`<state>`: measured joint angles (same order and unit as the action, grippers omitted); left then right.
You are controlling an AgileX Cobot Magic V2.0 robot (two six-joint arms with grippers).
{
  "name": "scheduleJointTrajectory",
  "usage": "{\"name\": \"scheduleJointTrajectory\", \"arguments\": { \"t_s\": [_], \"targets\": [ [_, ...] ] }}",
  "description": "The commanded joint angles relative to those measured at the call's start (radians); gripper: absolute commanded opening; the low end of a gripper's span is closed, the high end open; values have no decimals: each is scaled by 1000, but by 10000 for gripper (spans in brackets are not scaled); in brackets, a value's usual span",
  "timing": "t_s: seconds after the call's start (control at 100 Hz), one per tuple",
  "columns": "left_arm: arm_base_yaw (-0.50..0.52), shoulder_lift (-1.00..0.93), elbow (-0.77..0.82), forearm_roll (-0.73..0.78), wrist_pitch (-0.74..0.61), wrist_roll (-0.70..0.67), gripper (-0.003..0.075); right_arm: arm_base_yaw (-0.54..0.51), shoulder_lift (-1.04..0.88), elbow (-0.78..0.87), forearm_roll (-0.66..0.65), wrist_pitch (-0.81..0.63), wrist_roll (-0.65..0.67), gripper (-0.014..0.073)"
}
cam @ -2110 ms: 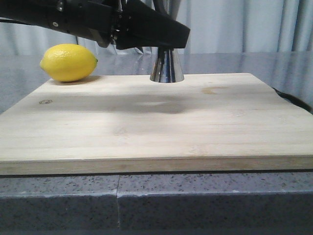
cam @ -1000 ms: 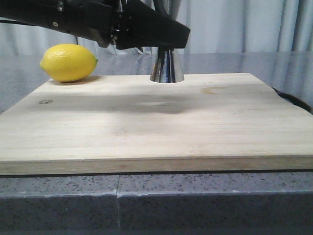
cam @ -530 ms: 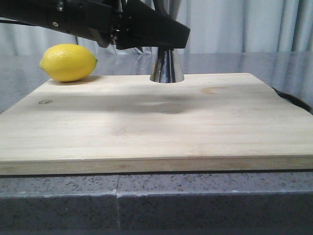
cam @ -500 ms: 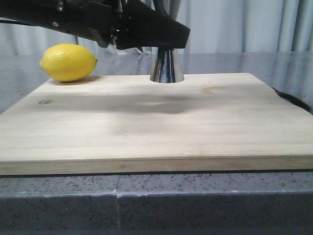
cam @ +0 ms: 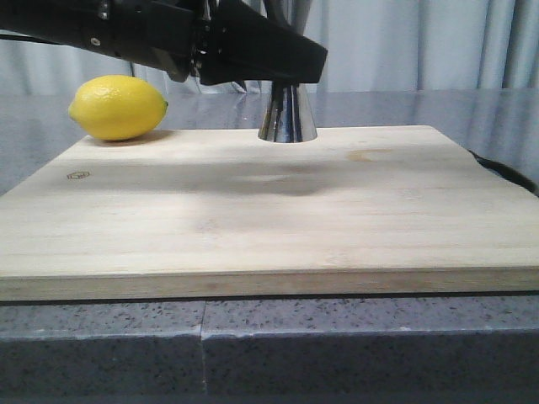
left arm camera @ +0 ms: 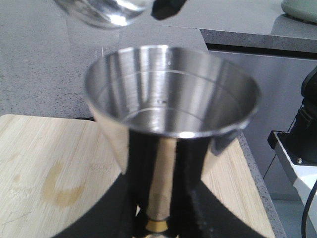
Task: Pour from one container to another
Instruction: 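Tilt the beaker with the right gripper toward the jigger cup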
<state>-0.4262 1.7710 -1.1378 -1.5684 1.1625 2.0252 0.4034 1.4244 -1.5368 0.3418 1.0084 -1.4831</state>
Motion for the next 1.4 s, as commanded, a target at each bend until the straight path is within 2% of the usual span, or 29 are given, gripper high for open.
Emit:
{"name": "scheduleJointTrajectory", "arguments": {
  "t_s": [0.0, 1.39],
  "targets": [
    [-10, -37, -29, -72, 90, -6, -13, 4, -29, -36, 12, -55, 3, 120],
    [-10, -37, -29, -65, 102, -25, -13, 12, -29, -36, -2, -53, -95, 120]
  ]
}}
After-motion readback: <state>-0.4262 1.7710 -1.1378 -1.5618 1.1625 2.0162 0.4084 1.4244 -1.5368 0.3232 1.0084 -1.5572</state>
